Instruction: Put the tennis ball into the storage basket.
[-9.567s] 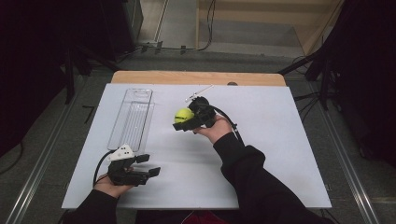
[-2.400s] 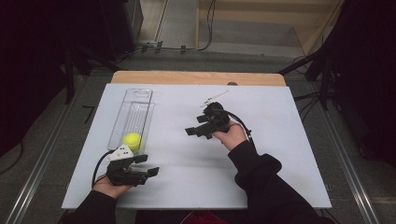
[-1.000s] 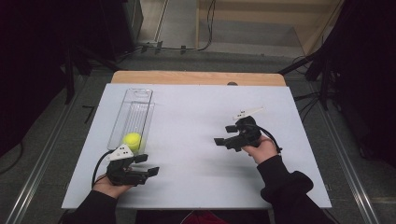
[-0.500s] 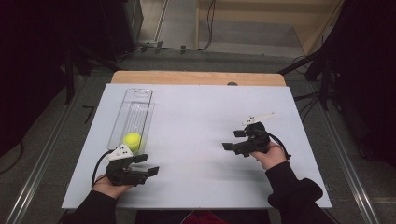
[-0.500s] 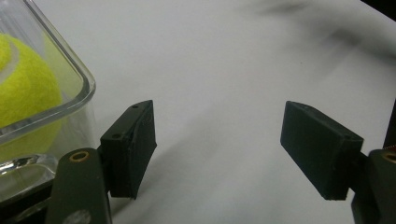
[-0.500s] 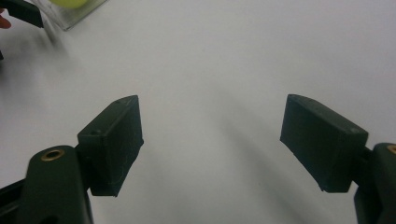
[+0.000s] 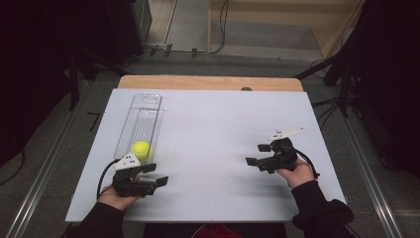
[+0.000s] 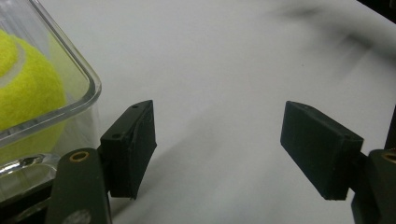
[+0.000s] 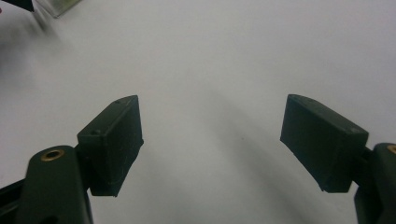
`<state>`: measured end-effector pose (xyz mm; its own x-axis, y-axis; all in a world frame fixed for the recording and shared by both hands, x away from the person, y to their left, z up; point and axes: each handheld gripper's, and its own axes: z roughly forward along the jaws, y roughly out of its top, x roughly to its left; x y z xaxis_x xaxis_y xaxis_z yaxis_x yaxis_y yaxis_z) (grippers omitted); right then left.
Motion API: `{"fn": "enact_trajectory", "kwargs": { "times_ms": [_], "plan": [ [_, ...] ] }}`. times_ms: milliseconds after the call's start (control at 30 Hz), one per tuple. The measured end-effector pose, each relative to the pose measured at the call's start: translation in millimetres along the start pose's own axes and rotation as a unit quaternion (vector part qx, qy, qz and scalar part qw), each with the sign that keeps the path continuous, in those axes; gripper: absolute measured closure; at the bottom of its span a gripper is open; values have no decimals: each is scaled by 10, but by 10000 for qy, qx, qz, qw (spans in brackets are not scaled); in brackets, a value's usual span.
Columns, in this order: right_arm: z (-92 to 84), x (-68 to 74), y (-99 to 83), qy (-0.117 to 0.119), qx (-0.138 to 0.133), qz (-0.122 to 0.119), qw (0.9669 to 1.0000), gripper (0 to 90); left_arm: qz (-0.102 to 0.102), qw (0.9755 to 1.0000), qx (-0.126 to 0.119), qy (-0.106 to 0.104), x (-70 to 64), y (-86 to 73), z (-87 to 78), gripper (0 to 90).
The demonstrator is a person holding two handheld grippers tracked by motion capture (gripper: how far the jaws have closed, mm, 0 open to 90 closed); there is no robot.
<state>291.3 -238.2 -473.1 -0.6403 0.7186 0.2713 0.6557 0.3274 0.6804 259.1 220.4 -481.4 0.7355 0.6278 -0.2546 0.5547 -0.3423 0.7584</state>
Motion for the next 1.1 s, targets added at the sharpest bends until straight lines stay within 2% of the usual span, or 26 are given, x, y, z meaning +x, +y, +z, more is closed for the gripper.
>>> {"fn": "enact_trajectory", "kwargs": {
  "times_ms": [700, 800, 1100],
  "plan": [
    [-125, -7, -438, -97, 93, 230, 9996, 188, -3, 10000, 8, 24, -1, 0, 2, 270],
    [-138, -18, -474, -72, 92, 285, 9995, 188, 0, 10000, 4, 13, -2, 0, 4, 270],
    [-133, -20, -487, -85, 93, 257, 9996, 188, 35, 10000, 45, 30, -6, 2, 5, 271]
  ]
}}
